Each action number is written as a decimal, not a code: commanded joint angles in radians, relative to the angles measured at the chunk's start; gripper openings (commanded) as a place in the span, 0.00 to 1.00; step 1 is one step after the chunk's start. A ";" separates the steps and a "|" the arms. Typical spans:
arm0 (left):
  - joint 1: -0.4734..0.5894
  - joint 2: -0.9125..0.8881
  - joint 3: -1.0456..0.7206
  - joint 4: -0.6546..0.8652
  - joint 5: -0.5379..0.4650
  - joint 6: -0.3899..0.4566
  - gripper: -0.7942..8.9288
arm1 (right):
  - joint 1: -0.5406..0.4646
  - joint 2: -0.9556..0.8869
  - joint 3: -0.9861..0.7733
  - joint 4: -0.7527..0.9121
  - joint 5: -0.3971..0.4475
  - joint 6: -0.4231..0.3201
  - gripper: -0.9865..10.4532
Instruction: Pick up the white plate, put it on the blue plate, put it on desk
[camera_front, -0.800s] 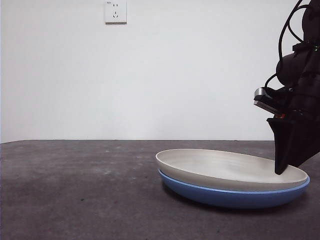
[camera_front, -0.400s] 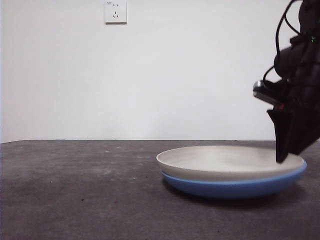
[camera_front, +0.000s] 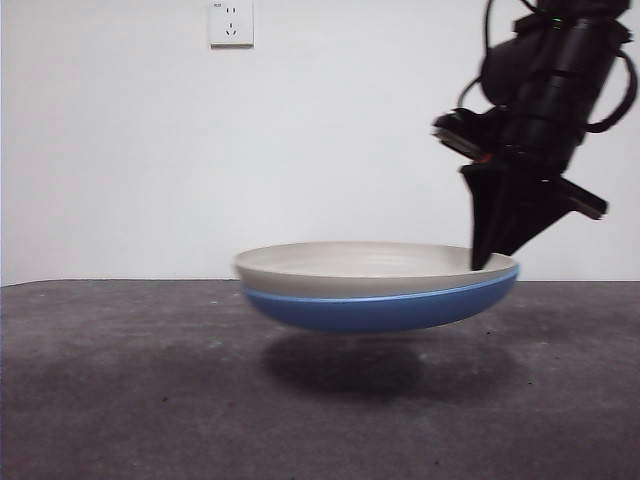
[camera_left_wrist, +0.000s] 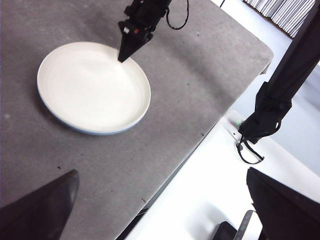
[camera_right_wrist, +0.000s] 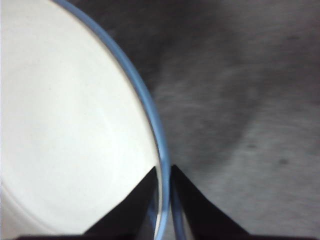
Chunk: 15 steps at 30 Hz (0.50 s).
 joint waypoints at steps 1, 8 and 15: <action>-0.003 0.005 0.009 0.011 0.006 0.001 0.73 | 0.048 0.014 0.019 0.024 -0.005 0.046 0.09; -0.003 0.005 0.009 0.012 0.006 0.002 0.73 | 0.102 0.058 0.019 0.104 -0.018 0.101 0.09; -0.003 0.005 0.009 0.012 0.006 0.005 0.73 | 0.116 0.144 0.019 0.118 -0.034 0.113 0.09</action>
